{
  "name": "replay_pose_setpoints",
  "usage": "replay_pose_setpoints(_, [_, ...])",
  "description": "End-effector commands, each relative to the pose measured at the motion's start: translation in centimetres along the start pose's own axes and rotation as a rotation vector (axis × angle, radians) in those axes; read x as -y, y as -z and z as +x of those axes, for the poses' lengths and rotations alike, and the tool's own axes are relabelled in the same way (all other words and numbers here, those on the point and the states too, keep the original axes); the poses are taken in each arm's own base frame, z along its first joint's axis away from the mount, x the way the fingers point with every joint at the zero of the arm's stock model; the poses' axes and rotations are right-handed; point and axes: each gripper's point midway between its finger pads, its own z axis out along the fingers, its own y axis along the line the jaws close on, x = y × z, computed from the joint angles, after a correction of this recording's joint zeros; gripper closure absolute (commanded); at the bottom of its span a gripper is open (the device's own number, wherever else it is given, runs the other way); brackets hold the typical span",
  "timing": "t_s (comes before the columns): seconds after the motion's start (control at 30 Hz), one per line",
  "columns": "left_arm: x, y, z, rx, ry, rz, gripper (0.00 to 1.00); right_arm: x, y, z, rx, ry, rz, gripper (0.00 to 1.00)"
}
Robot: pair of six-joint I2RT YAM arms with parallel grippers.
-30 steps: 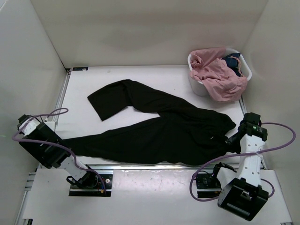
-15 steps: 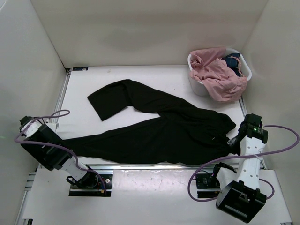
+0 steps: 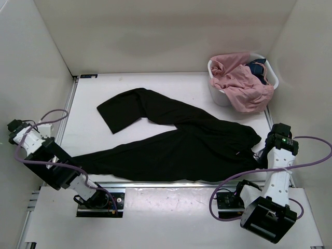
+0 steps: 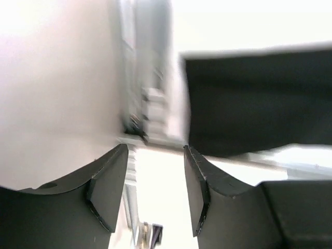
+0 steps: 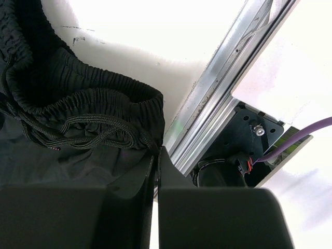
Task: Fold and stack the trousers
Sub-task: Flatten the trousers out
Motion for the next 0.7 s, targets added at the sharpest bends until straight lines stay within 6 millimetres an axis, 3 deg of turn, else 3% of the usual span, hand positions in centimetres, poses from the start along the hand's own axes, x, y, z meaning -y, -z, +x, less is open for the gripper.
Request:
replay_pose_setpoints(0.0, [0.3,-1.0,-2.6,0.064,0.097,0.042,0.41,0.1,0.7,-1.1,0.04,0.007,0.004,1.0])
replay_pose_setpoints(0.1, [1.4,-2.7,-2.0,-0.003,0.067,0.065,0.4,0.1,0.5,-1.1,0.04,0.007,0.004,1.0])
replay_pose_setpoints(0.3, [4.5,-4.9,1.8,-0.127,0.026,0.13,0.42,0.2,0.4,-0.9,0.04,0.018,0.005,1.0])
replay_pose_setpoints(0.37, [5.4,-5.3,2.0,-0.12,0.028,0.159,0.53,0.2,0.4,-0.9,0.04,0.018,0.005,1.0])
replay_pose_setpoints(0.4, [5.4,-5.3,2.0,-0.12,0.028,0.159,0.76,0.2,0.2,-0.8,0.04,0.018,0.005,1.0])
replay_pose_setpoints(0.43, [5.8,-5.4,1.7,-0.101,0.043,0.177,0.85,0.2,0.2,-0.8,0.04,0.018,0.005,1.0])
replay_pose_setpoints(0.53, [4.2,-3.8,-0.4,-0.015,0.055,0.128,0.86,0.2,0.2,-0.8,0.04,0.018,0.005,1.0])
replay_pose_setpoints(0.67, [0.9,3.0,-5.1,0.25,0.01,-0.024,0.86,0.3,1.0,-1.6,0.077,0.011,0.005,1.0])
